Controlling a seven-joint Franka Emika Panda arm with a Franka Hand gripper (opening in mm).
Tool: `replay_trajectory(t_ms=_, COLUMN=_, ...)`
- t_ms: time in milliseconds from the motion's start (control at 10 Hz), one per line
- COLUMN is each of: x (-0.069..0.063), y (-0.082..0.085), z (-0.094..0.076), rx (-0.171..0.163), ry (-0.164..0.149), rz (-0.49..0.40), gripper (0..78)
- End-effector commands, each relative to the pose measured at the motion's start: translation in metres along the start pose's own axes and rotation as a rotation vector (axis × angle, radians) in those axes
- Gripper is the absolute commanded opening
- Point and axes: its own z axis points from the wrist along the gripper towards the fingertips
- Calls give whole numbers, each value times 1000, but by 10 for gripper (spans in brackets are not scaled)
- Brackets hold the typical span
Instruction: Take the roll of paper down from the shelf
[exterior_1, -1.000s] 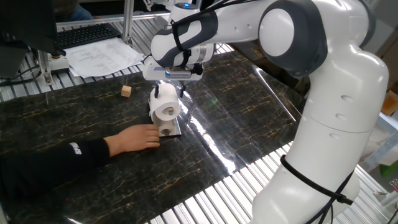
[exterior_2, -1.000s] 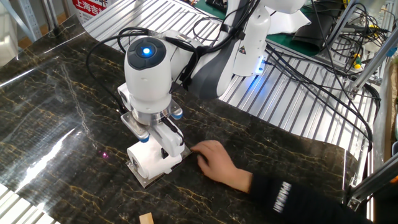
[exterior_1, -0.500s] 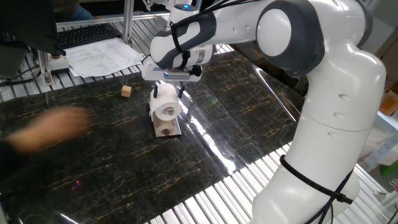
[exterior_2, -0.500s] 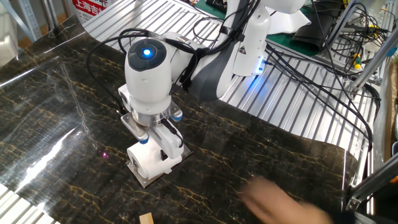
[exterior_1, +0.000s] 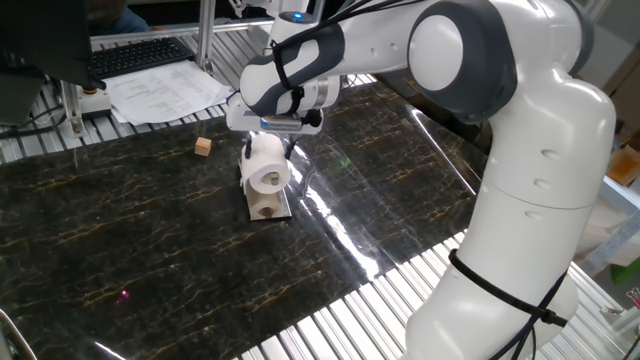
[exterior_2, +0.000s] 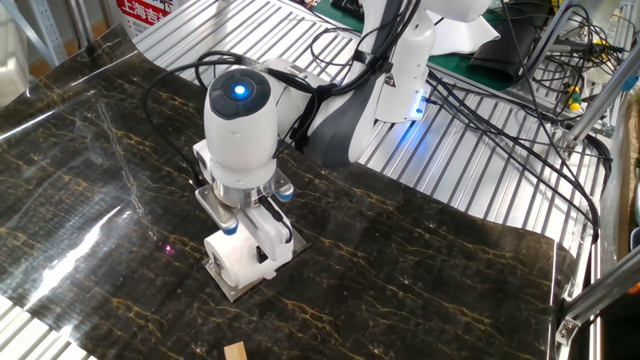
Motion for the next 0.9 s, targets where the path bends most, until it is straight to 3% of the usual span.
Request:
replay_trajectory(t_ms=100, x=-1, y=1, z=2, rx=4, ry=-16, rz=11, gripper=774)
replay_trajectory(t_ms=200, x=-1, y=1, z=2, rx=4, ry=-16, rz=11, gripper=774)
replay_trajectory(t_ms=300, x=-2, y=2, z=7, rx=9, ry=-42, rz=12, gripper=774)
replay_trajectory(t_ms=700, x=-2, y=2, z=8, rx=11, ry=-38, rz=0, gripper=774)
replay_trajectory(t_ms=800, x=-2, y=2, z=8, rx=11, ry=-38, rz=0, gripper=13)
replay_trajectory(t_ms=900, x=-2, y=2, z=8, rx=11, ry=-38, rz=0, gripper=13)
